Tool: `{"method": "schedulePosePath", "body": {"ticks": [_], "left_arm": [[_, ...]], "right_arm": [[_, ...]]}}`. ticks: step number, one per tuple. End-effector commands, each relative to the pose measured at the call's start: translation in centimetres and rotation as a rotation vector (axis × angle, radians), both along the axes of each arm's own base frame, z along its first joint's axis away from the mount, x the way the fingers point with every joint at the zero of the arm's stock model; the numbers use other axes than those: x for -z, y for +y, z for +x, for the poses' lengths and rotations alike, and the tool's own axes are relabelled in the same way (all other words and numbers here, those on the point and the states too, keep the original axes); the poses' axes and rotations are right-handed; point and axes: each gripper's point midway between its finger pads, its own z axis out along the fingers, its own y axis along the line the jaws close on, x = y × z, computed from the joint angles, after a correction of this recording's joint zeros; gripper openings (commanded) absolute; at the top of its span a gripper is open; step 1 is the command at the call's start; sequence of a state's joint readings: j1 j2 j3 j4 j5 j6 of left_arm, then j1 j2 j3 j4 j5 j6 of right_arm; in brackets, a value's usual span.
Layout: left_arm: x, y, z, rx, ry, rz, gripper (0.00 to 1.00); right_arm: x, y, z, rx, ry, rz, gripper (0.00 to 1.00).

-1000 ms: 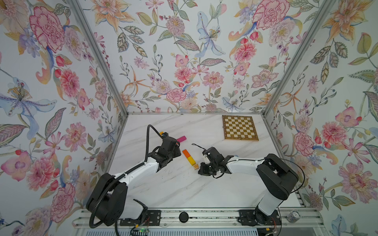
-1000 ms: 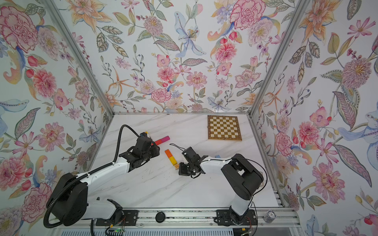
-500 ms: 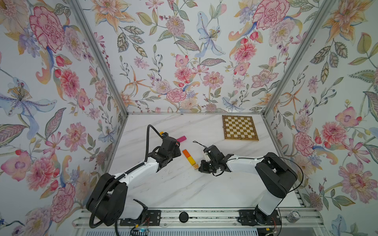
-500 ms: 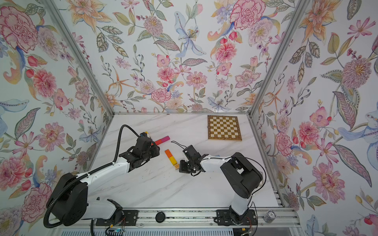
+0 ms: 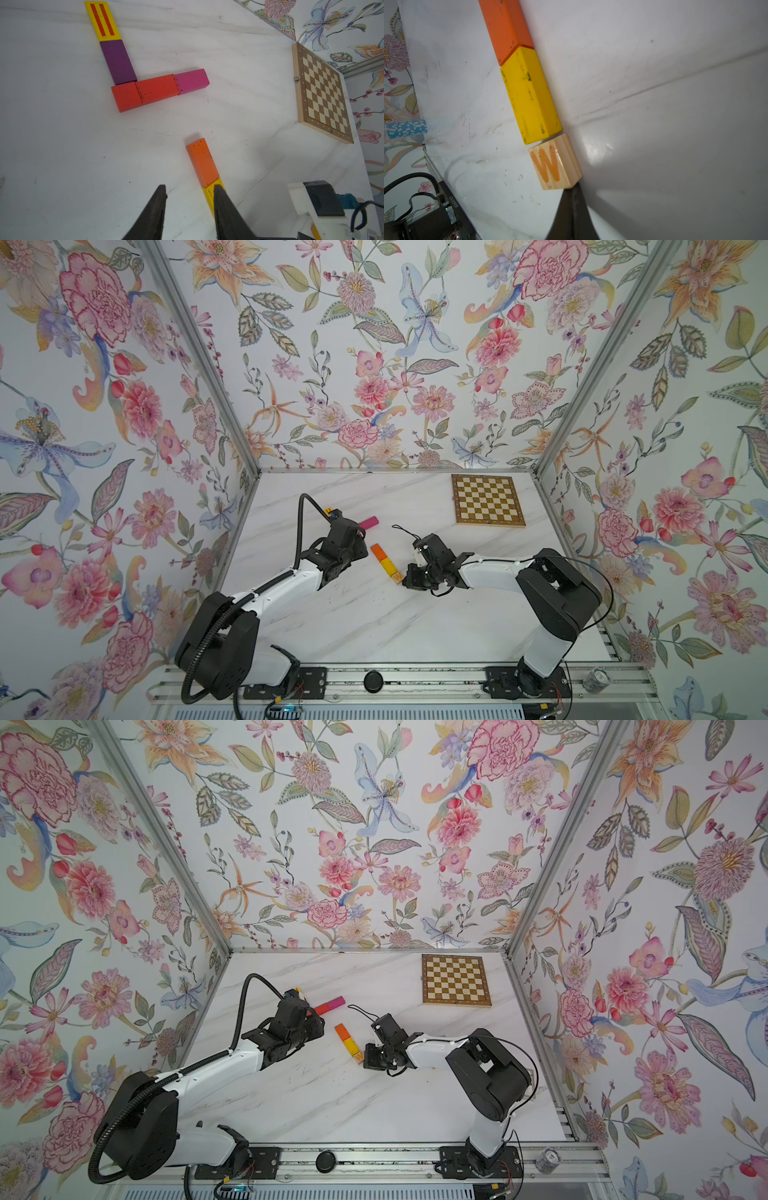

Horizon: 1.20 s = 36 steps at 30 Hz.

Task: Assemble the letter v with building blocks
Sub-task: Assemble the building block at the center of the board, then move the building block to the center of the board.

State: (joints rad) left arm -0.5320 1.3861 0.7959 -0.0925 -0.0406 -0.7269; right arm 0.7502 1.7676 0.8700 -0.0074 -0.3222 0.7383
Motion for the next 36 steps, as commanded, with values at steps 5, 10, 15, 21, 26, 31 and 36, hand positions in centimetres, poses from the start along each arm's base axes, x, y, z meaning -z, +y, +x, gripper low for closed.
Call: {"method": "schedulePosePath", "body": {"ticks": [5, 10, 15, 21, 26, 31, 36], "left_arm": [[0.39, 0.87, -0.17, -0.02, 0.009, 0.017, 0.41], [0.5, 0.78, -0.19, -0.02, 0.011, 0.012, 0.41], [0.64, 0.73, -0.25, -0.016, 0.016, 0.011, 0.41], [0.55, 0.79, -0.23, -0.019, 0.013, 0.011, 0.41], [0.67, 0.78, -0.28, -0.017, 0.016, 0.011, 0.41], [0.73, 0.74, -0.31, -0.018, 0.018, 0.008, 0.41], [0.72, 0.67, -0.32, -0.016, 0.017, 0.005, 0.41]], "right_arm": [[1.53, -0.9, 0.14, 0.033, 0.029, -0.049, 0.0], [1.49, -0.77, 0.12, 0.035, 0.03, -0.043, 0.0], [1.46, -0.58, 0.14, 0.035, 0.031, -0.036, 0.0], [1.5, -0.28, 0.3, 0.038, 0.033, -0.023, 0.0], [1.58, -0.25, 0.45, 0.044, 0.032, -0.023, 0.0], [1.59, -0.19, 0.63, 0.048, 0.027, -0.02, 0.0], [1.61, -0.07, 0.91, 0.055, 0.025, -0.017, 0.0]]}}
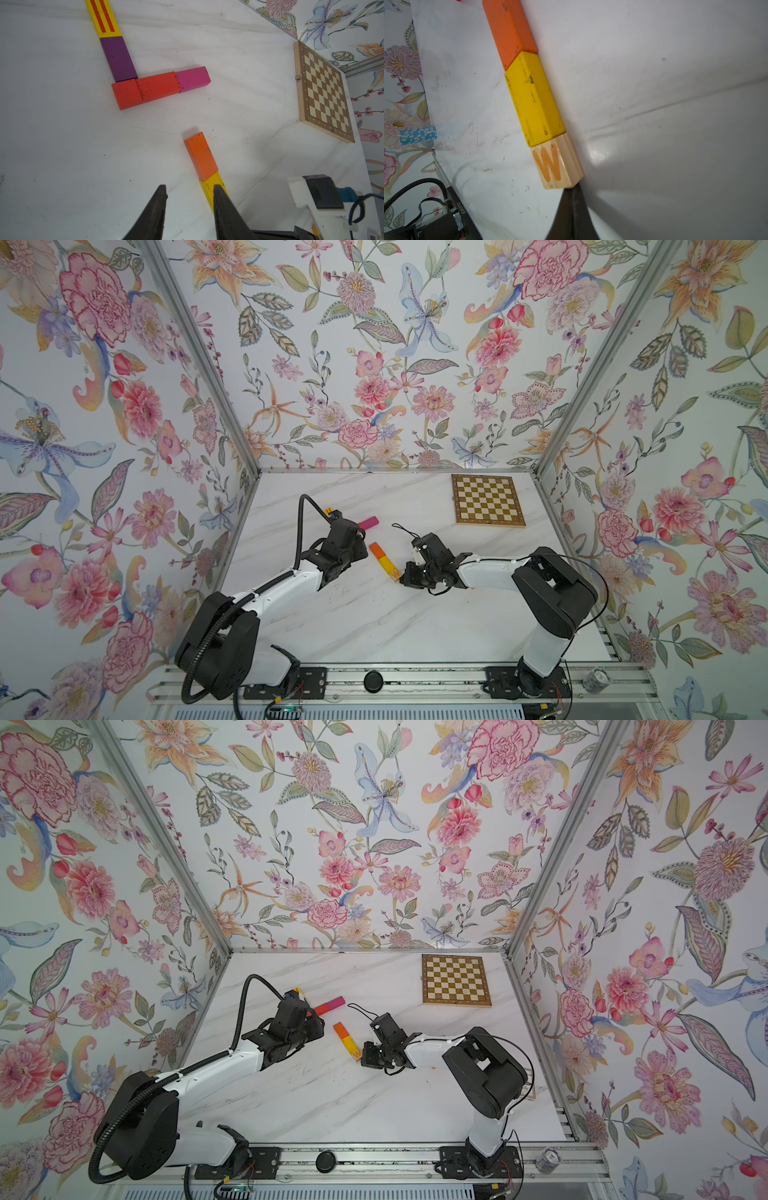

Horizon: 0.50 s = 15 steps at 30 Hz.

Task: Assemble the letter v with building blocks
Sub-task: Move the building block to the center of the board.

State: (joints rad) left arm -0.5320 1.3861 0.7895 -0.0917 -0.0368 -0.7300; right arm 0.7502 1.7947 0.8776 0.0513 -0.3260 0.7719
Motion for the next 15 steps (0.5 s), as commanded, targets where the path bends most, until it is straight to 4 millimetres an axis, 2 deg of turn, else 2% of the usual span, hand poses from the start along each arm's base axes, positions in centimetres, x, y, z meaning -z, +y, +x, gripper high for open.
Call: {"method": "schedulePosePath", "body": {"ticks": [1, 15], "left_arm": [[0.4, 0.7, -0.1, -0.017, 0.009, 0.006, 0.41], [0.5, 0.7, -0.2, -0.018, 0.011, 0.004, 0.4]], "right_arm": [[1.6, -0.9, 0.2, 0.033, 0.032, -0.052, 0.0], [1.4, -0.7, 1.7, 0.06, 0.014, -0.033, 0.0]]}}
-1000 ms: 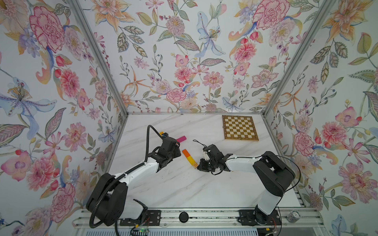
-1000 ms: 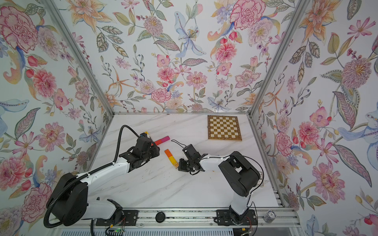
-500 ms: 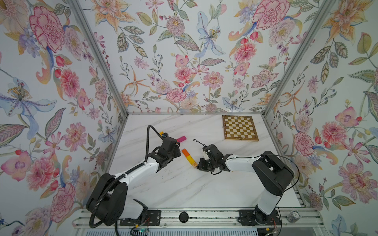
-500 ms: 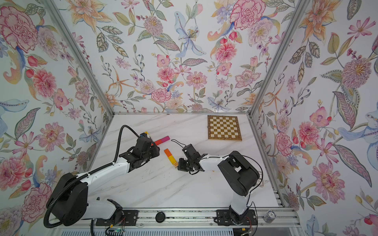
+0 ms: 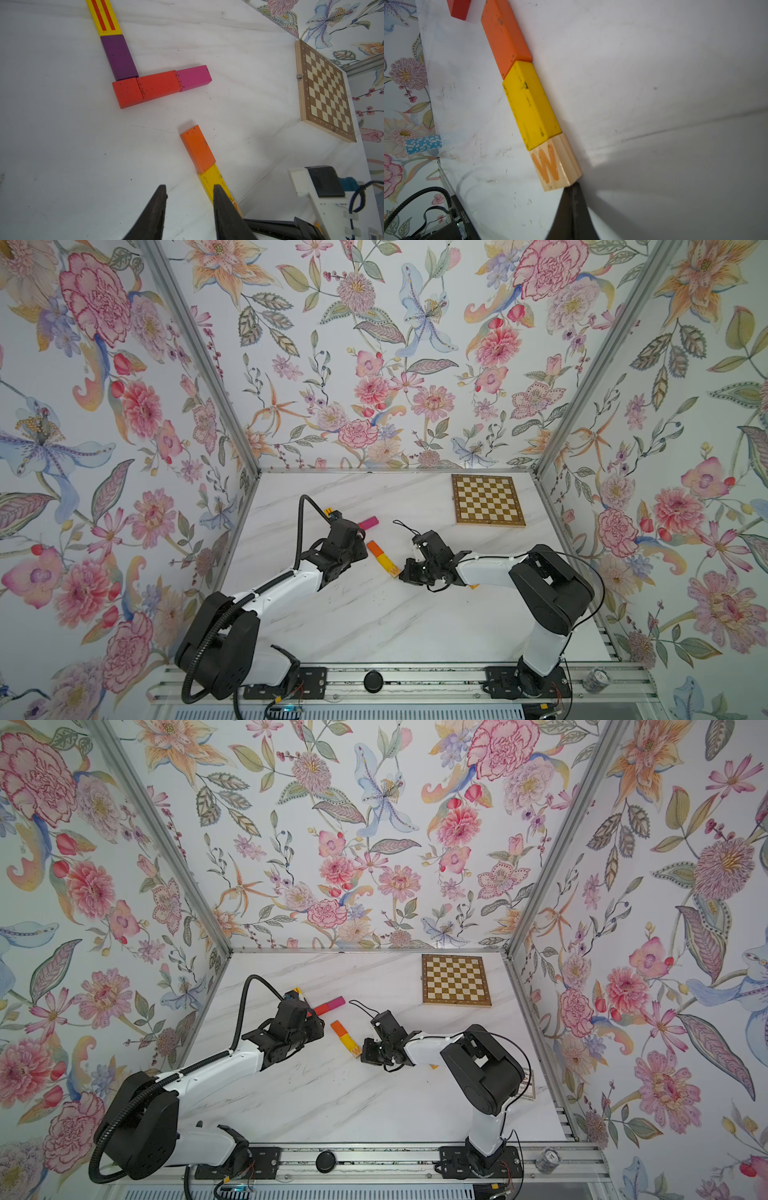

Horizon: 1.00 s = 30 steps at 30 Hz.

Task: Assemble the letter v with building blocks
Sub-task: Move the building block to the center of the board, then pick up the building block from the center of the board.

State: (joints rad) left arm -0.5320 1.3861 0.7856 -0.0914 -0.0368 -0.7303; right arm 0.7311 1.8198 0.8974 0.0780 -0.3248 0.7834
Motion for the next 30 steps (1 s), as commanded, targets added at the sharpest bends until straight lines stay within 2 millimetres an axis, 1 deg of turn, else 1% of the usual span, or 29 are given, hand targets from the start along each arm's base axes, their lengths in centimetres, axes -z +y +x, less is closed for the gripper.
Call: {"method": "schedulePosePath", "body": {"ticks": [1, 6, 10, 15, 17, 20, 23, 25, 30], "left_arm": [[0.3, 0.7, -0.1, -0.018, 0.008, 0.003, 0.41], [0.2, 0.7, -0.1, -0.017, 0.003, 0.004, 0.41], [-0.3, 0.5, 0.1, -0.012, -0.004, -0.004, 0.41], [-1.5, -0.1, 0.4, 0.007, -0.034, -0.025, 0.41], [-2.3, -0.5, 0.7, 0.021, -0.056, -0.047, 0.41], [-4.1, -1.6, 1.0, 0.064, -0.095, -0.089, 0.41], [-6.0, -2.5, 1.5, 0.107, -0.143, -0.118, 0.41], [-7.3, -3.4, 1.9, 0.146, -0.177, -0.137, 0.41], [-9.4, -6.3, 2.5, 0.266, -0.215, -0.168, 0.41]], "right_arm": [[1.5, -0.7, 0.4, 0.031, 0.024, -0.048, 0.0], [1.4, -0.7, 0.5, 0.034, 0.024, -0.046, 0.0], [0.9, -0.9, 0.3, 0.037, 0.021, -0.045, 0.0], [-0.7, -1.8, -0.2, 0.049, -0.004, -0.049, 0.0], [-1.6, -2.4, -0.4, 0.062, -0.019, -0.05, 0.0], [-3.2, -3.4, -0.9, 0.08, -0.044, -0.051, 0.0], [-4.6, -4.9, -1.2, 0.107, -0.086, -0.064, 0.0], [-5.3, -6.5, -1.1, 0.138, -0.115, -0.087, 0.0], [-6.4, -11.0, -1.0, 0.234, -0.161, -0.119, 0.0]]}}
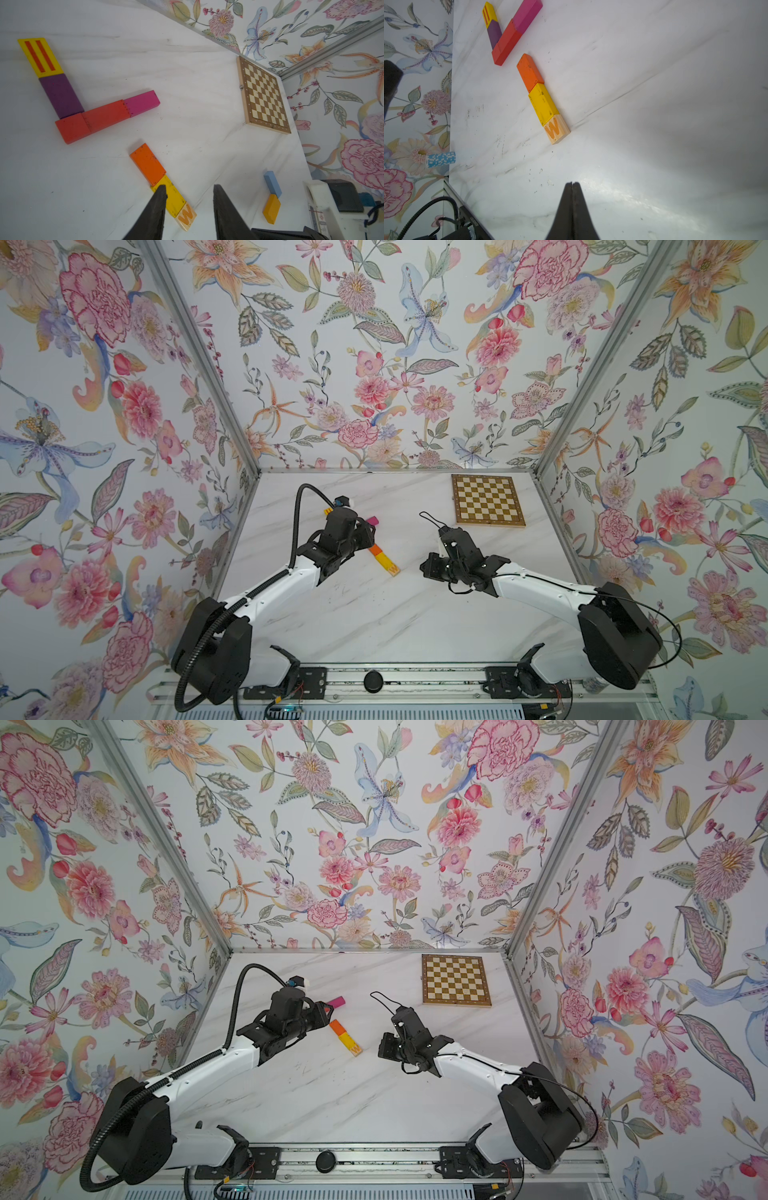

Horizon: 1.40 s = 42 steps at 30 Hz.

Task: Assemble the letter v with building blocks
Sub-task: Pick up the building block from the center of the board.

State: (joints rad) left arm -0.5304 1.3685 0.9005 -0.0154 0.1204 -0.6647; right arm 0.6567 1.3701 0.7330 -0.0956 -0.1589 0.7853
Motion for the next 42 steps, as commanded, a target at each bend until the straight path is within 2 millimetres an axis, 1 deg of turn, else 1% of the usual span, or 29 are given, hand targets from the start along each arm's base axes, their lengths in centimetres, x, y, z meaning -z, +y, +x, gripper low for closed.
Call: {"method": "schedulePosePath", "body": {"ticks": [1, 5, 8, 9, 13, 15, 18, 24, 27, 30, 36, 42], "left_arm": [[-2.6, -2.8, 0.7, 0.126, -0.074, -0.021, 0.41], [-3.4, -6.3, 0.7, 0.235, -0.099, -0.006, 0.41], [-3.8, -9.4, 0.4, 0.332, -0.11, 0.019, 0.42], [-2.8, -10.7, 0.5, 0.368, -0.092, 0.036, 0.42], [-1.8, -15.3, -0.2, 0.51, -0.075, 0.082, 0.43], [-1.2, -17.2, -0.7, 0.571, -0.066, 0.114, 0.43], [0.2, -19.6, -1.6, 0.652, -0.064, 0.182, 0.46], [2.5, -24.0, -3.9, 0.815, -0.094, 0.34, 0.46], [3.9, -26.2, -5.3, 0.895, -0.099, 0.407, 0.46], [5.5, -27.9, -6.4, 0.962, -0.088, 0.456, 0.46], [8.0, -29.8, -7.5, 1.034, -0.069, 0.538, 0.49], [10.2, -30.9, -8.6, 1.096, -0.051, 0.591, 0.54]], "right_arm": [[1.0, -4.2, -0.6, 0.082, 0.003, -0.089, 0.01], [-0.1, -8.2, -0.4, 0.18, -0.038, -0.088, 0.04], [-1.0, -11.0, -0.4, 0.252, -0.072, -0.088, 0.06], [-1.3, -11.9, -0.4, 0.279, -0.085, -0.087, 0.07], [-2.4, -15.1, -0.7, 0.381, -0.129, -0.063, 0.1], [-2.8, -16.4, -1.0, 0.425, -0.146, -0.054, 0.11], [-2.8, -18.0, -1.6, 0.477, -0.143, -0.039, 0.12], [-1.8, -20.1, -2.9, 0.545, -0.113, -0.014, 0.15], [-1.7, -20.5, -3.2, 0.561, -0.108, 0.014, 0.16], [-1.8, -21.0, -3.4, 0.573, -0.111, 0.026, 0.16], [-2.4, -21.7, -3.4, 0.586, -0.123, 0.037, 0.2], [-3.0, -22.4, -3.7, 0.602, -0.125, 0.039, 0.24]]}}
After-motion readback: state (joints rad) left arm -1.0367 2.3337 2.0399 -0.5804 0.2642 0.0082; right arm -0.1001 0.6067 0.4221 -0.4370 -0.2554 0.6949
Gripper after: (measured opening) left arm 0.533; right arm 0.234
